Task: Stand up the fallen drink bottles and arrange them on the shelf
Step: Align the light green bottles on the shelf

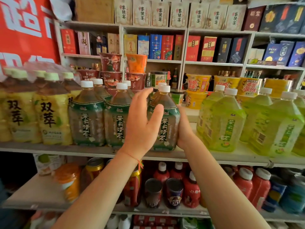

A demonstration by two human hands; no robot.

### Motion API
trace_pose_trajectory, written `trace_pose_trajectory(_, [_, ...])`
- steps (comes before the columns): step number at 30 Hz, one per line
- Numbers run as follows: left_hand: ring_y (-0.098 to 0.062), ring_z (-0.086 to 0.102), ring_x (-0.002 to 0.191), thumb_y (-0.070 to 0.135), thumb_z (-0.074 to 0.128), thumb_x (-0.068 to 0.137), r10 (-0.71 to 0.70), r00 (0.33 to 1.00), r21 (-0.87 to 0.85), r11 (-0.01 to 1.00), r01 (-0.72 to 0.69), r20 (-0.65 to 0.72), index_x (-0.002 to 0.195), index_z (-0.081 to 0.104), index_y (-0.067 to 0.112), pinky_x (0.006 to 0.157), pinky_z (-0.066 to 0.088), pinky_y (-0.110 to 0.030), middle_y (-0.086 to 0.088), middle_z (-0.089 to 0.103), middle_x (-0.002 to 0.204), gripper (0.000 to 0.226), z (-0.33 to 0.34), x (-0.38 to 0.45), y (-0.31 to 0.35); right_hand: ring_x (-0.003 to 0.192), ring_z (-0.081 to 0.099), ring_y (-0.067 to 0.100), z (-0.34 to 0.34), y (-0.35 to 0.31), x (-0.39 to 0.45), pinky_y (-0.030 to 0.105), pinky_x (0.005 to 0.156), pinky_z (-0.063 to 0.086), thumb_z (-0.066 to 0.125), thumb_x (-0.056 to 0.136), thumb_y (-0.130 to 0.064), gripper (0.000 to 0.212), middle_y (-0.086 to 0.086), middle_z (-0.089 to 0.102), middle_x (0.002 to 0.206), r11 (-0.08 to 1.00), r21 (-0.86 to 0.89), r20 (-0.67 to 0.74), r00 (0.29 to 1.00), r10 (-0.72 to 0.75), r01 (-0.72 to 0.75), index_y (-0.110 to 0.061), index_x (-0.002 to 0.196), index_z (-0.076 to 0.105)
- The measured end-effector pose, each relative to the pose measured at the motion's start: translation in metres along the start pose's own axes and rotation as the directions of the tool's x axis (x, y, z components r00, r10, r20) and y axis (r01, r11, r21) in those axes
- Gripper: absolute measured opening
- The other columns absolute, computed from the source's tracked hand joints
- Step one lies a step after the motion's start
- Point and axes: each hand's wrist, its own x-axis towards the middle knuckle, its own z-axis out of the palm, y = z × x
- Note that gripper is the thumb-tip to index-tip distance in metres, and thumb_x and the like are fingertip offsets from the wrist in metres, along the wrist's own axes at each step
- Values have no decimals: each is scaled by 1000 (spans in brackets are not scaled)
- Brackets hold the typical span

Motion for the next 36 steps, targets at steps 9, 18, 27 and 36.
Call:
trace_pose_trajectory(9, [-41,22,151,37,43,99,108,994,622,778,-90,9,148,46,13,121,21,-60,-24,29,161,55,-38,9,-75,98,72,29,29,9,3,45,100,52,41,94,-66,59,12,76,105,1000,25,-105,994,-13,16,-19,113,72])
trace_pose_trajectory(18, [-35,51,133,11,57,92,490,871,259,845,-469,-23,122,67,3,118,31,-53,-19,59,136,33,17,-4,-22,121,53,2,9,-42,-52,22,102,42,47,100,-25,31,-13,61,127,604,-536,-253,570,-782,590,-24,127,62])
trace_pose_trajectory(27, [-25,21,153,70,50,86,80,949,194,970,-145,305,161,11,21,120,31,-50,-10,22,166,97,166,-8,16,142,39,22,-146,-60,-43,45,118,31,35,103,-50,53,0,45,153,901,-365,-409,828,-383,237,-26,150,44])
trace_pose_trajectory(36, [-18,49,133,64,76,75,-155,964,146,981,125,215,155,9,43,98,49,-32,6,40,156,106,206,-3,33,112,64,21,-175,-61,-17,45,104,48,44,88,-71,57,-1,74,113,993,-35,-136,984,-114,111,-30,121,66])
